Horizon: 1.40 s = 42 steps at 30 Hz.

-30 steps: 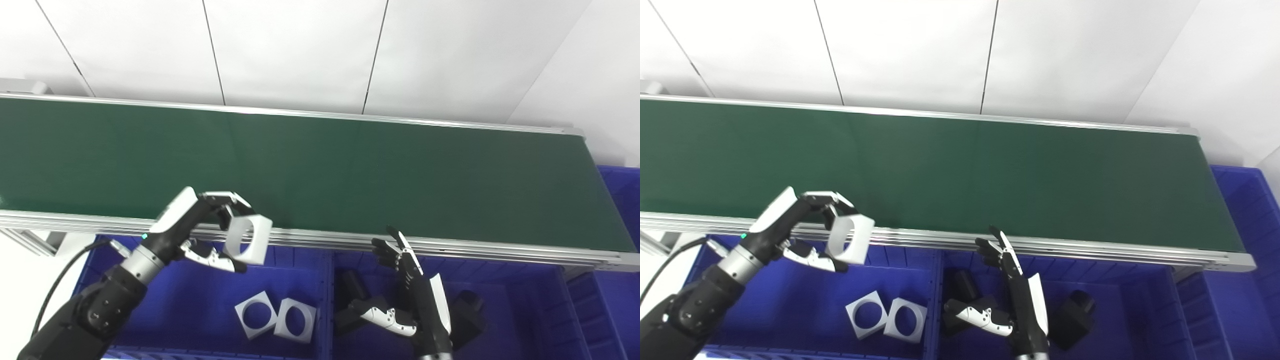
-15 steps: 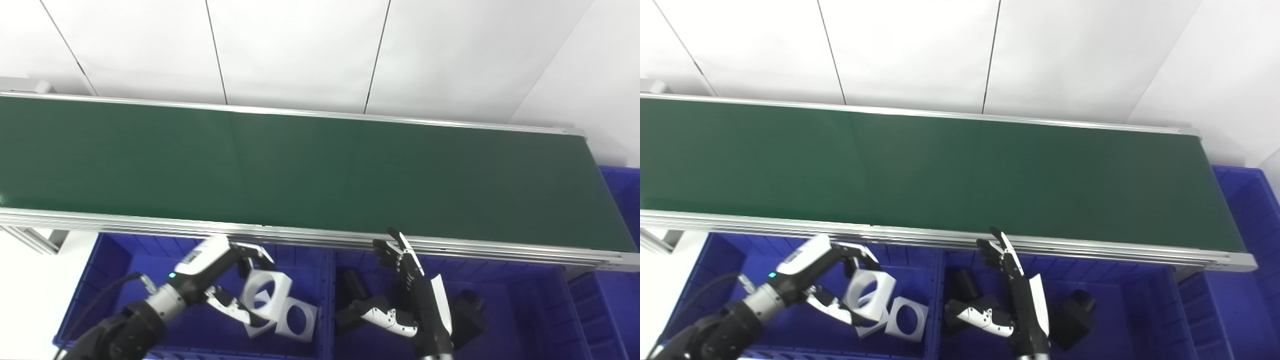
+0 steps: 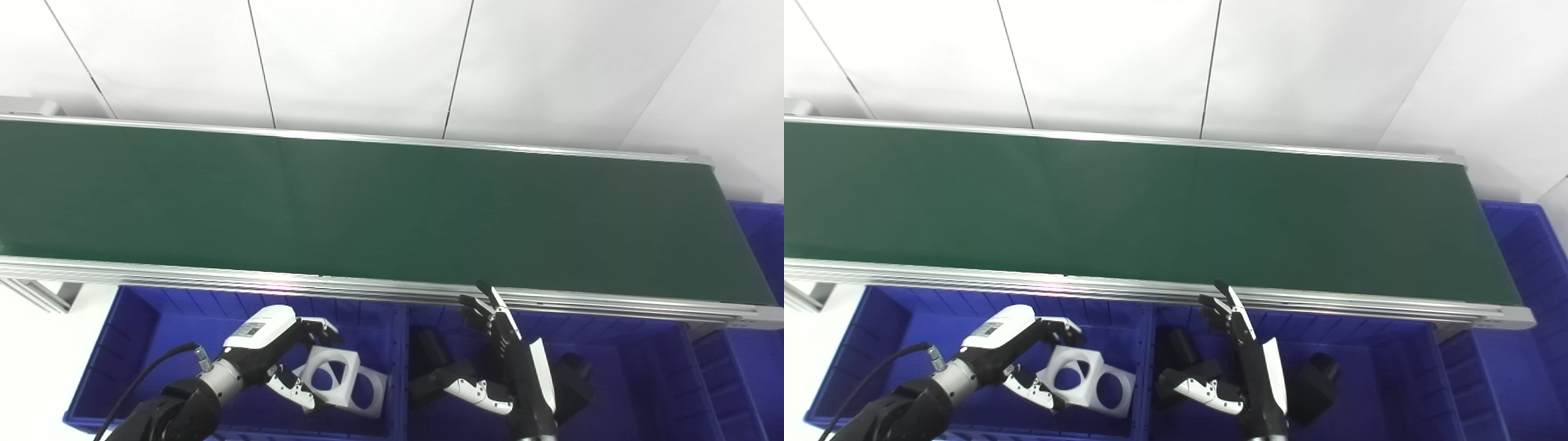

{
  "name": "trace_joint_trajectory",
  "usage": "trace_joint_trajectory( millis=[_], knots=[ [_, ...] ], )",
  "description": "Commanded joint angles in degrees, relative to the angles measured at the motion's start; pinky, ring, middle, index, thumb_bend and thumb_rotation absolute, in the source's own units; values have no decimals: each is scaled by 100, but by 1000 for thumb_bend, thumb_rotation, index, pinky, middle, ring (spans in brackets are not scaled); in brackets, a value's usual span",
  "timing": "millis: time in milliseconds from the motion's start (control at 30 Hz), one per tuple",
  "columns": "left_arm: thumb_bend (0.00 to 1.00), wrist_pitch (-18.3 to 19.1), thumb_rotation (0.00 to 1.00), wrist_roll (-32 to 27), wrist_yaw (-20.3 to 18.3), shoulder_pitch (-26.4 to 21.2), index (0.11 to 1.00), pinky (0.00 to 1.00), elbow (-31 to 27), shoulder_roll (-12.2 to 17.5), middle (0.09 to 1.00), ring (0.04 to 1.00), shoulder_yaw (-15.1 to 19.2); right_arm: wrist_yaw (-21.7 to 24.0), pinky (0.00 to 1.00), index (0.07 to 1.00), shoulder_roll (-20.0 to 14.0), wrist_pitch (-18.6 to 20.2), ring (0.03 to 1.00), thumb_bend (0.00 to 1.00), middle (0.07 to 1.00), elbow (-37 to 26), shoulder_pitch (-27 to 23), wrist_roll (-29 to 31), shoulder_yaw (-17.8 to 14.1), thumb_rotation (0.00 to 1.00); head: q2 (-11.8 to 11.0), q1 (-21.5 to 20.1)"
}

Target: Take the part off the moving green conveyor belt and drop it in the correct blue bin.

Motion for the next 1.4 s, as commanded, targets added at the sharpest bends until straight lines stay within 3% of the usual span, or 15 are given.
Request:
trace_joint_trajectory(
  millis=[0,267,433,500,700,933,1133,1367],
  knots=[
    [803,-220,366,-483,41,26,981,754,-134,-40,990,920,194,-19,749,933,35,-330,783,874,816,-176,-16,-8,2,417,4,-4],
    [936,-1148,401,-2399,-106,262,999,919,96,-311,1000,994,681,40,753,932,77,-314,784,880,820,-213,19,-24,-23,415,46,-140],
    [950,-1803,347,-4294,-606,461,957,904,272,-599,973,952,937,100,748,935,86,-247,787,876,828,-301,62,-86,-43,428,42,-196],
    [945,-2081,319,-4680,-739,518,933,866,376,-745,932,905,1014,116,757,934,98,-215,792,881,831,-330,82,-80,-58,427,40,-189],
    [990,-2184,343,-5006,-1108,592,905,820,496,-1167,884,858,1395,148,757,932,122,-203,793,894,829,-406,142,-58,-148,436,97,-106],
    [988,-2185,360,-4727,-1238,714,890,766,418,-1745,856,815,1903,239,739,926,104,-190,791,887,824,-537,205,13,-296,428,153,36],
    [935,-2185,305,-4460,-1352,810,899,774,255,-1983,860,826,2106,358,730,921,59,-200,783,880,825,-611,253,99,-368,434,191,123],
    [947,-2185,296,-4277,-1316,856,877,750,145,-2196,851,816,2264,434,724,916,69,-190,780,880,828,-696,305,152,-446,424,198,216]
  ],
)
